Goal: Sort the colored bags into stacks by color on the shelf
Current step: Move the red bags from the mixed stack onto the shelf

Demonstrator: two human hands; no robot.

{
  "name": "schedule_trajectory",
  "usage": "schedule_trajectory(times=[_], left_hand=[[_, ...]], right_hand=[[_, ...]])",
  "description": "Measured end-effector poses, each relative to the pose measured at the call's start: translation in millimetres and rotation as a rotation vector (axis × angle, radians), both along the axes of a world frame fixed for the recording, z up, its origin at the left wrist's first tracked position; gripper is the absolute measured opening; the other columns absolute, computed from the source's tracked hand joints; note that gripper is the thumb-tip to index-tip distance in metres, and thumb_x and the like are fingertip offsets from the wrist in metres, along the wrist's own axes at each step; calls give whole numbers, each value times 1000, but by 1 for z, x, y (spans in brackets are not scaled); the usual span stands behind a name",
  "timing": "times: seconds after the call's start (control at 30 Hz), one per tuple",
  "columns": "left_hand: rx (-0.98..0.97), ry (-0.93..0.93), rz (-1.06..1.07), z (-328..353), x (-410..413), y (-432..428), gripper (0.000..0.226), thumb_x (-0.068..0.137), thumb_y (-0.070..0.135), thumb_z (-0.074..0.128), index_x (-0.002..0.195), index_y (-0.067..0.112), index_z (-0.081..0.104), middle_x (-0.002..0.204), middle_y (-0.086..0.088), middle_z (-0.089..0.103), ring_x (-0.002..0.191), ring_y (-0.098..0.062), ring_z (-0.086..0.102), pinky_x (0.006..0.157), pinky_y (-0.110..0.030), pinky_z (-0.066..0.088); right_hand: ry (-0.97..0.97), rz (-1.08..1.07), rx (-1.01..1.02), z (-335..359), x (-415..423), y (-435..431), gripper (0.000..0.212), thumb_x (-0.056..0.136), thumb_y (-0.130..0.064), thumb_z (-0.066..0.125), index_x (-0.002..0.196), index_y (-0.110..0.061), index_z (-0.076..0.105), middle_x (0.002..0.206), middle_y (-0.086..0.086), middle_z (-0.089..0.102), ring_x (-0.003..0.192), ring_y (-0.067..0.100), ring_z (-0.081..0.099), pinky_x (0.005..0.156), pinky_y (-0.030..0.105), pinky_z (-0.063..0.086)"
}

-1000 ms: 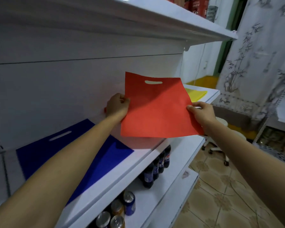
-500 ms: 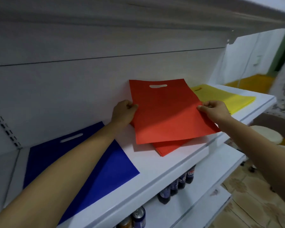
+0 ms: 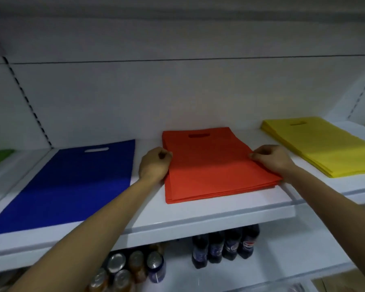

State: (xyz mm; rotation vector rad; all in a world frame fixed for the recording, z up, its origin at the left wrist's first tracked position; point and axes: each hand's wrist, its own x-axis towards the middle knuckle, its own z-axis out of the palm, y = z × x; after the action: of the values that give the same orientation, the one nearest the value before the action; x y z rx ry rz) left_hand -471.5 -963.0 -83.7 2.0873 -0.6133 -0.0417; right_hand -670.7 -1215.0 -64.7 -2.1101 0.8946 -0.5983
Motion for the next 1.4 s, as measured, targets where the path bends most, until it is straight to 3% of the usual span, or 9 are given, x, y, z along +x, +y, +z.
schedule_trajectory(times=[0.23,0.4,0.6,0.8,0.93,1.1,1.3,1.4], left_hand=[[45,-25,193,-4,-4,-6,20,90,33,61,101,17,68,105,0,69,99,-19,63,75,-23,39],[-4,21,244,1,-10,-8,44,92,41,57,129,17,57,119,-2,65,111,-22,59,86,-25,41],[16,-29,176,0,-15,-7,28,94,37,55,110,22,71,114,2,69,103,-16,61,80,-22,39],[30,-18,189,1,-14,-8,41,94,42,54,128,21,61,129,1,62,116,-19,58,90,-26,41],[103,-40,140,3,-18,-11,23,96,35,51,101,26,72,97,4,69,93,-17,59,69,-22,39],[132,-44,132,2,-12,-10,37,97,42,47,123,23,64,124,2,64,112,-19,59,82,-24,39],[132,37,58,6,-11,-7,43,94,49,50,124,21,62,122,2,63,110,-19,57,93,-30,44],[162,183,-3,18,-5,-1,59,91,54,53,135,15,51,130,0,57,114,-21,54,101,-34,42]], right_hand=[[-35,61,51,-17,1,-26,22,74,-40,78,89,-25,70,86,-1,71,83,20,67,81,40,55],[-20,103,-52,-23,0,-27,23,75,-47,74,89,-29,74,88,-10,71,87,13,66,82,39,54],[-49,136,-78,-24,-3,-27,26,76,-43,75,96,-26,75,90,-8,71,87,12,65,80,36,53],[-84,124,-84,-25,-3,-28,24,82,-36,71,101,-22,74,97,-4,72,93,16,65,85,39,53],[-49,124,-98,-23,-3,-25,22,82,-41,70,96,-25,75,94,-6,73,90,14,65,82,37,53],[-19,127,-90,-22,-4,-24,23,80,-41,73,97,-26,75,94,-6,71,90,15,65,82,37,53],[-13,118,-35,-21,-3,-24,25,79,-41,73,97,-25,75,93,-5,72,89,15,66,85,40,54],[-3,110,37,-13,-4,-24,42,78,-44,74,111,-19,69,90,2,70,86,19,67,84,38,54]])
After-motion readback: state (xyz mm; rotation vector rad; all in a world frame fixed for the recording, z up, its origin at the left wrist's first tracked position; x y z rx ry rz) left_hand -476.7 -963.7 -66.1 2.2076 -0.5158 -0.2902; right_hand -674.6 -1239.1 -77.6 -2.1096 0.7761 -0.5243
